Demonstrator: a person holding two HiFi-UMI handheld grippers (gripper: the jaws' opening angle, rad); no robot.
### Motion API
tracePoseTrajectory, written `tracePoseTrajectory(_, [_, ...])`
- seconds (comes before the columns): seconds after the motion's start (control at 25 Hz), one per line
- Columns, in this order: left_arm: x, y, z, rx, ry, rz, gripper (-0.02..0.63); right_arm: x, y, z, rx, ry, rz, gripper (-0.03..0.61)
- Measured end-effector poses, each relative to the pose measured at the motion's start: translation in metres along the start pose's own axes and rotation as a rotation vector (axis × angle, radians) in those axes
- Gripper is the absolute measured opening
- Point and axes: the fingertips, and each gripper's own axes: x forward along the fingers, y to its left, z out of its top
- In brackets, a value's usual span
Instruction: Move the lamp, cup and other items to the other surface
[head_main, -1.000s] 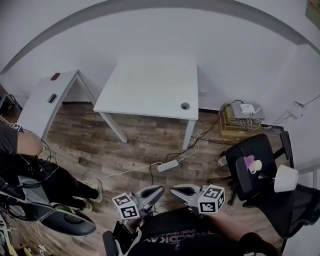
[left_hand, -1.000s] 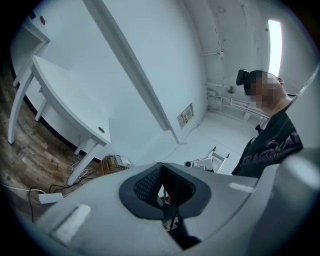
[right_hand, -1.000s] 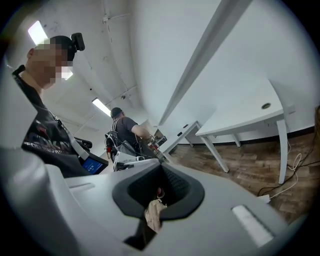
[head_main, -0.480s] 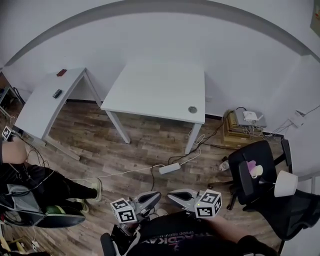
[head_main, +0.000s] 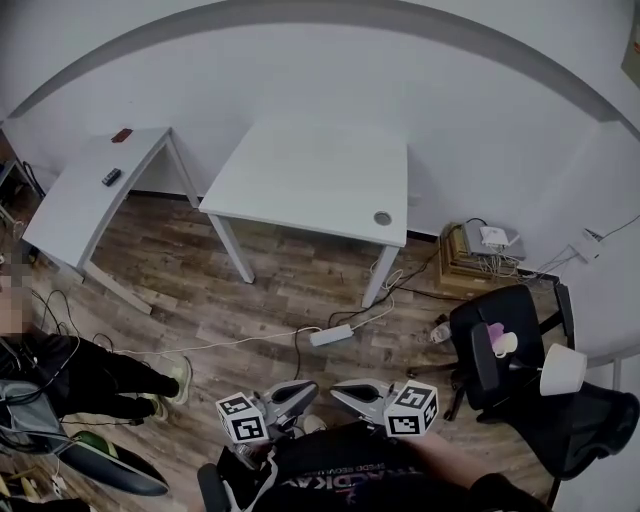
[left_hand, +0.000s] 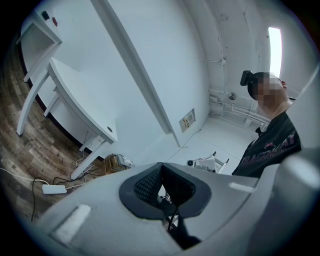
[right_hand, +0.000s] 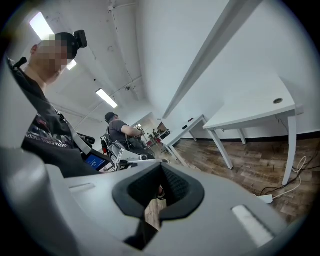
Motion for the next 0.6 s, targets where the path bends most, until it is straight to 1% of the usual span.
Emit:
tracePoseTrajectory(0.16, [-0.002, -0.001, -0.004, -0.005, 0.002, -0.011, -0.005, 0.002, 0.006, -0.005, -0.026, 0.007, 0.001, 0.003])
tracePoseTrajectory(0.4, [-0.006, -0.007, -0.003, 0.010, -0.005, -0.017, -0.005, 0.004, 0.011, -0.006, -0.034, 0.014, 0.002, 0.004])
tracePoseTrajectory(0.6, [-0.009, -0.007, -0.004, 0.004, -0.009, -0.024, -0.005, 0.006, 0.014, -0.008, -0.036, 0.019, -0.001, 0.003])
